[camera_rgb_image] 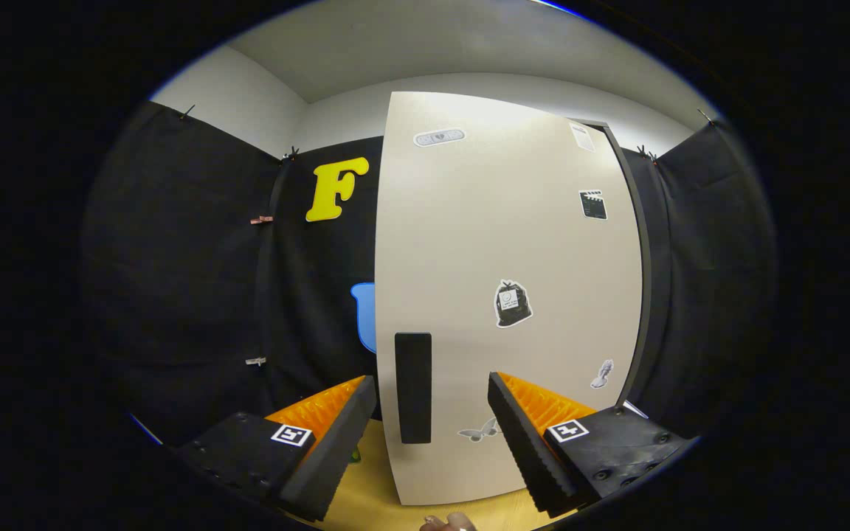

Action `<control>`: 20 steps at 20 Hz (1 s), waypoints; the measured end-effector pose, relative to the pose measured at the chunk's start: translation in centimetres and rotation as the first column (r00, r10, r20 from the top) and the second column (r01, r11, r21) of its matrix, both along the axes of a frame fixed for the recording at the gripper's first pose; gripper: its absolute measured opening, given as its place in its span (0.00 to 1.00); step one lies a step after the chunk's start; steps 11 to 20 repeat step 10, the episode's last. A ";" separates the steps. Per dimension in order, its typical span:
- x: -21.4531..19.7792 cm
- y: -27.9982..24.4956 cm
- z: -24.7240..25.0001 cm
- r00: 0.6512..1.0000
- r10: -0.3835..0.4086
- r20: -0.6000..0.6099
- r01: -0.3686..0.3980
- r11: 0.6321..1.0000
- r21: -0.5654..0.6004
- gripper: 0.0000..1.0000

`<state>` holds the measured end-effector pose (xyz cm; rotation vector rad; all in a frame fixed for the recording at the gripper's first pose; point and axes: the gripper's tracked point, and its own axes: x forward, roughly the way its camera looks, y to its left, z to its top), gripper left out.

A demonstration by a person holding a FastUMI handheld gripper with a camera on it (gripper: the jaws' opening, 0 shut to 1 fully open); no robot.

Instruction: Open the shoe cabinet door, grab the shoes and put them into the shoe cabinet, then close the shoe cabinet door.

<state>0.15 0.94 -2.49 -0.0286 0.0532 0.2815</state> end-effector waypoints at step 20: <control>-1.6 -0.6 1.3 0.999 -0.048 0.018 0.048 0.999 -0.001 0.99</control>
